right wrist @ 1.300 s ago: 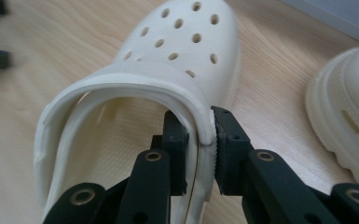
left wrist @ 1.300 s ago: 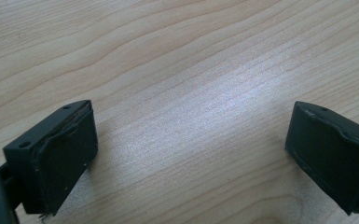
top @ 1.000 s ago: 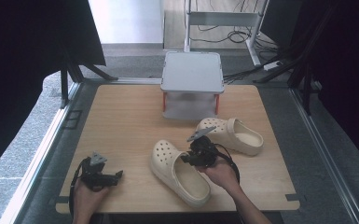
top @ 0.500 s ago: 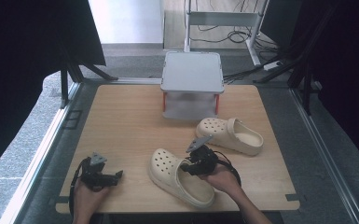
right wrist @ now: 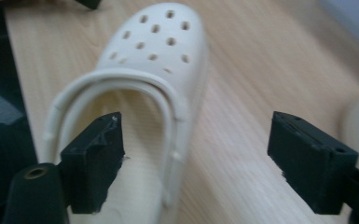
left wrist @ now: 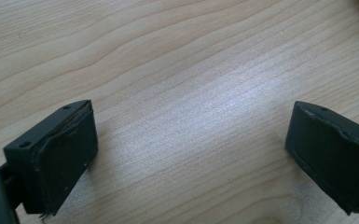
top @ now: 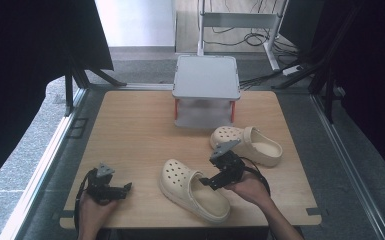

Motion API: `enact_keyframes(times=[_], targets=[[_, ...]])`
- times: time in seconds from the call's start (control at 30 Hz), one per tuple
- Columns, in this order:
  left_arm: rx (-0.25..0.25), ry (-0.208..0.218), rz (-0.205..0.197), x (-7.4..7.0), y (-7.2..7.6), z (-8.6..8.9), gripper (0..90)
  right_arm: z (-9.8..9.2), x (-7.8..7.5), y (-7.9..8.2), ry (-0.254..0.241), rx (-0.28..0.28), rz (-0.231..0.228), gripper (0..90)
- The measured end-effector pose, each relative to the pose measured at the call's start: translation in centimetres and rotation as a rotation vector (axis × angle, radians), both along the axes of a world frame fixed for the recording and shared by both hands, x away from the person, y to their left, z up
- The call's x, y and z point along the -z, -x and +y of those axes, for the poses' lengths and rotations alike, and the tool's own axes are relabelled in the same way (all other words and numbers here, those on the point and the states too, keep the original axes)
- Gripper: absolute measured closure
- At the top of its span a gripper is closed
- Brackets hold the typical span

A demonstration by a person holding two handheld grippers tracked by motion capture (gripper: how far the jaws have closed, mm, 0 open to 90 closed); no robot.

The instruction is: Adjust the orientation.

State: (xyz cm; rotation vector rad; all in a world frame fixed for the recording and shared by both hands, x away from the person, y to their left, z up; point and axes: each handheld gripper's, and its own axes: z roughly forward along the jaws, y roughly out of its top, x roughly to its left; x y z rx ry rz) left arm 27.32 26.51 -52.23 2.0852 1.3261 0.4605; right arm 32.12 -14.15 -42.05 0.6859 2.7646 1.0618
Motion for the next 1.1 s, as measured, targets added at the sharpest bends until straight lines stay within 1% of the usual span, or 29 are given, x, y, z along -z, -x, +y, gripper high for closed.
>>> enact_keyframes(times=[0.07, 0.17, 0.2, 0.27, 0.33, 0.37, 0.43, 0.47, 0.53, 0.6, 0.63, 0.7, 0.73, 0.8, 0.83, 0.93, 0.97, 1.0, 1.07, 1.1], targets=[[0.000, 0.000, 0.000, 0.0, 0.0, 0.0, 2.1, -0.9, -0.2, -0.1, 0.002, 0.019, -0.016, 15.3], [0.000, 0.000, 0.000, 0.0, 0.0, 0.0, 2.1, -2.1, -0.2, -0.4, 0.006, 0.035, -0.015, 12.9], [0.000, 0.000, 0.000, 0.0, 0.0, 0.0, 2.2, -2.7, -0.2, -0.6, 0.005, 0.044, -0.012, 11.1], [0.000, 0.000, 0.000, 0.0, 0.0, 0.0, 2.2, -3.6, -0.2, -0.8, -0.003, 0.070, -0.022, 6.5], [0.000, 0.000, 0.000, 0.0, 0.0, 0.0, 2.2, -4.5, -0.2, -1.1, -0.008, 0.092, -0.024, 0.5], [-0.002, 0.002, -0.001, 0.0, 0.0, 0.0, 2.1, -5.0, -0.1, -1.3, -0.013, 0.097, -0.027, 0.0], [0.001, -0.001, 0.000, 0.0, 0.0, 0.0, 2.2, -5.7, -0.1, -1.4, -0.010, 0.109, -0.039, 0.0], [0.000, -0.001, 0.000, 0.0, 0.0, 0.0, 2.2, -6.4, -0.2, -1.6, -0.011, 0.119, -0.035, 0.0], [0.001, -0.001, 0.000, 0.0, 0.0, 0.0, 2.2, -7.2, -0.2, -1.8, -0.011, 0.138, -0.030, 0.0], [0.001, -0.001, 0.000, 0.0, 0.0, 0.0, 2.2, -8.0, -0.4, -1.9, -0.001, 0.156, -0.031, 0.5], [0.001, -0.002, 0.000, 0.0, 0.0, 0.0, 2.2, -8.5, -0.5, -1.9, -0.001, 0.170, -0.033, 2.0], [0.000, -0.001, 0.000, 0.0, 0.0, 0.0, 2.2, -9.5, -0.8, -2.0, -0.007, 0.189, -0.033, 8.9], [0.001, -0.001, 0.000, 0.0, 0.0, 0.0, 2.2, -9.9, -0.9, -2.1, -0.007, 0.198, -0.037, 10.0], [0.001, -0.001, 0.000, 0.0, 0.0, 0.0, 2.2, -11.2, -1.4, -2.2, -0.008, 0.236, -0.054, 13.6], [0.001, -0.002, 0.000, 0.0, 0.0, 0.0, 2.2, -11.5, -1.6, -2.3, -0.006, 0.248, -0.055, 13.5], [0.000, -0.001, -0.001, 0.0, 0.0, 0.0, 2.1, -13.0, -2.1, -2.9, 0.000, 0.297, -0.057, 13.4], [0.000, -0.001, -0.001, 0.0, 0.0, 0.0, 2.2, -13.8, -2.4, -3.4, -0.001, 0.306, -0.060, 13.4], [0.000, -0.001, -0.001, 0.0, 0.0, 0.0, 2.2, -13.8, -2.4, -3.4, -0.001, 0.306, -0.060, 13.4], [0.001, -0.002, -0.001, 0.0, 0.0, 0.0, 2.2, -14.3, -2.4, -4.2, 0.015, 0.322, -0.068, 14.1], [0.003, -0.004, -0.003, 0.0, 0.0, 0.0, 2.2, -14.5, -2.4, -4.5, 0.020, 0.326, -0.067, 16.8]])
